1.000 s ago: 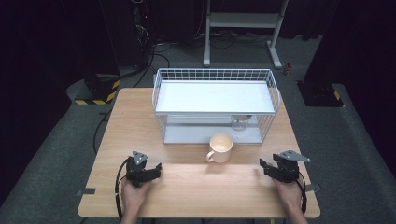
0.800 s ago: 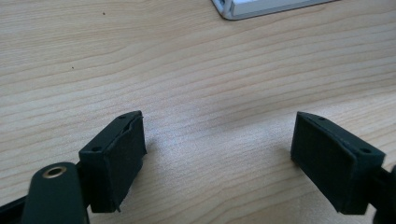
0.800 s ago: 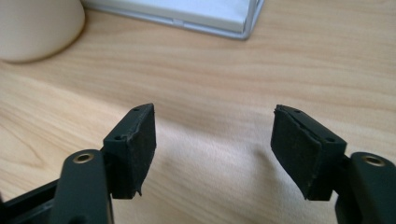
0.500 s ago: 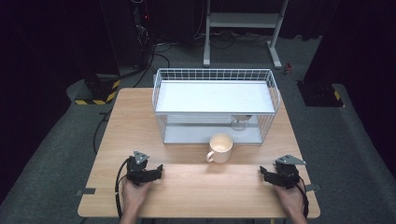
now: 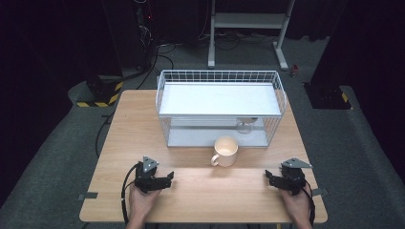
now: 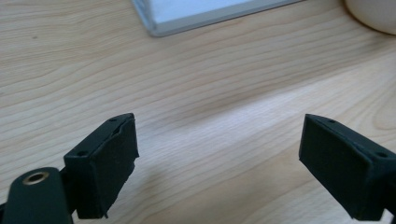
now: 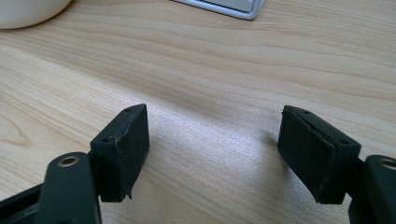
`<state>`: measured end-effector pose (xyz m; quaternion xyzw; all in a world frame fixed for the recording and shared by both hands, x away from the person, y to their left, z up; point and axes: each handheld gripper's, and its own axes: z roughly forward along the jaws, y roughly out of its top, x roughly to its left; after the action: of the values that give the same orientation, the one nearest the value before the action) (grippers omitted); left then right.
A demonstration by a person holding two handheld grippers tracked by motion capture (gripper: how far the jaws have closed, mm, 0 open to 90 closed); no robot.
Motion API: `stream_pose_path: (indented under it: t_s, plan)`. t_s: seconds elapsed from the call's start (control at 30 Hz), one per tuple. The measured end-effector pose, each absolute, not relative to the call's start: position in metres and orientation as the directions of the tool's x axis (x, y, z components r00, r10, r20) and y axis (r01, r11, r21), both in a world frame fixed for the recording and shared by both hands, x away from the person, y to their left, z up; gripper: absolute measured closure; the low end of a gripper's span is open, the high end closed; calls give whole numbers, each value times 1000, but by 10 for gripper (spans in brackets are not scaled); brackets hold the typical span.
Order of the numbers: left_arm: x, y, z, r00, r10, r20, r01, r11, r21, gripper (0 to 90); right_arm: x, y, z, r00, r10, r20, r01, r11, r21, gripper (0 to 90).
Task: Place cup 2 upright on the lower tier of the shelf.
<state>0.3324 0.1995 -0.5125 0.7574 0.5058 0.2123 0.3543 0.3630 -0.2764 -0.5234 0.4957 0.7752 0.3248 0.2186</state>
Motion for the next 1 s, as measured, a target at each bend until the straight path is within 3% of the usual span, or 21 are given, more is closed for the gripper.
stream_pose_path:
  t_s: [0.7,1.0]
  plan:
    - [339,136,-504,556,830,-41,562,-339,755,63,363,-276,-524,-412,911,-18,625,297,722,252]
    - [344,119,-505,580,811,-73,565,-336,754,48,363,-276,-524,-412,911,-18,626,297,721,252]
